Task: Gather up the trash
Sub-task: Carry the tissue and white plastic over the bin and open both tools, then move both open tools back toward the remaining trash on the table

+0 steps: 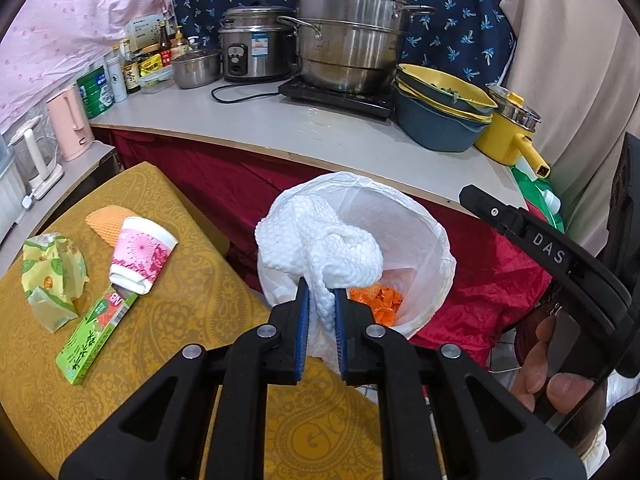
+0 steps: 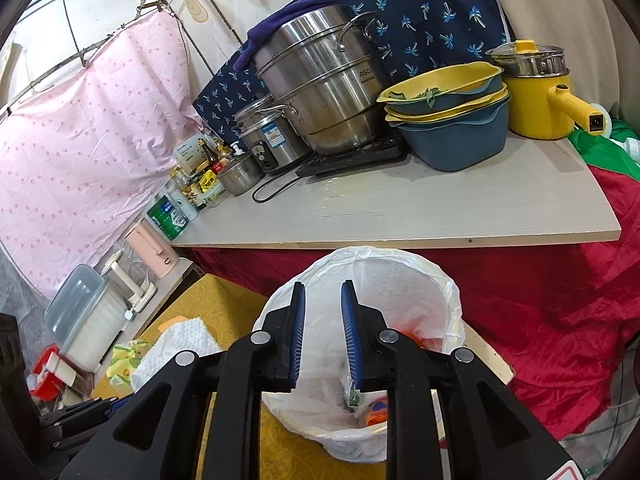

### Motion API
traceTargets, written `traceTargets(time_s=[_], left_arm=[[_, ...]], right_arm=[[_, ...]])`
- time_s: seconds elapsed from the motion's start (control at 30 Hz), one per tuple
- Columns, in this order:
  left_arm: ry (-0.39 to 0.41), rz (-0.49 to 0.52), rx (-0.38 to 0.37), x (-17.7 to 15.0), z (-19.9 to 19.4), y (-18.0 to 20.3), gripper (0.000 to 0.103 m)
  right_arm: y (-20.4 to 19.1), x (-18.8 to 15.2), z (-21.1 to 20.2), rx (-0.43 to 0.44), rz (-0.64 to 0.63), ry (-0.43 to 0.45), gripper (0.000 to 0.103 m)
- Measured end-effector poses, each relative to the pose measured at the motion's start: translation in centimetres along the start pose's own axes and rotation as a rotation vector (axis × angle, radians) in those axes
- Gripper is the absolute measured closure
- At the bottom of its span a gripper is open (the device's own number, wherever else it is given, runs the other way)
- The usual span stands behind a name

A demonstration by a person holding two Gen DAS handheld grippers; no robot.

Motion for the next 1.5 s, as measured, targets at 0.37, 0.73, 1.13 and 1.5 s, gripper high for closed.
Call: traceTargets(time_s=[0.37, 0.73, 1.13, 1.5], left_arm=[[-0.031, 0.011, -0.061, 1.4, 3.8, 3.0, 0.072], [0.035, -0.013, -0.034, 2.9, 2.9, 1.7, 0.043], [0.076, -0.107, 0.038, 2.0, -0.8, -5.6, 0.029], [0.116, -0.202, 0.136, 0.2, -4.5, -13.3, 0.018]], right_arm=[[2.2, -0.4, -0.9, -0.047, 0.013, 0.001, 0.074], [1.3, -1.0, -1.1, -0.042, 0.006, -0.009, 0.065], [-5.0, -1.0, -1.1, 0.017, -0.067, -0.013, 0.045], [-12.6, -2.1, -0.3, 0.105, -0.153, -0.046, 0.036]])
Point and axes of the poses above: each gripper's, at about its wrist camera, not at the fingertips, and z roughly the way its jaws point, y to its right, x to its top, the point moved 5 cm from there along z, roughly the way its jaws point, and after that the axes turned 12 degrees about -z, right-handed, at the moved point
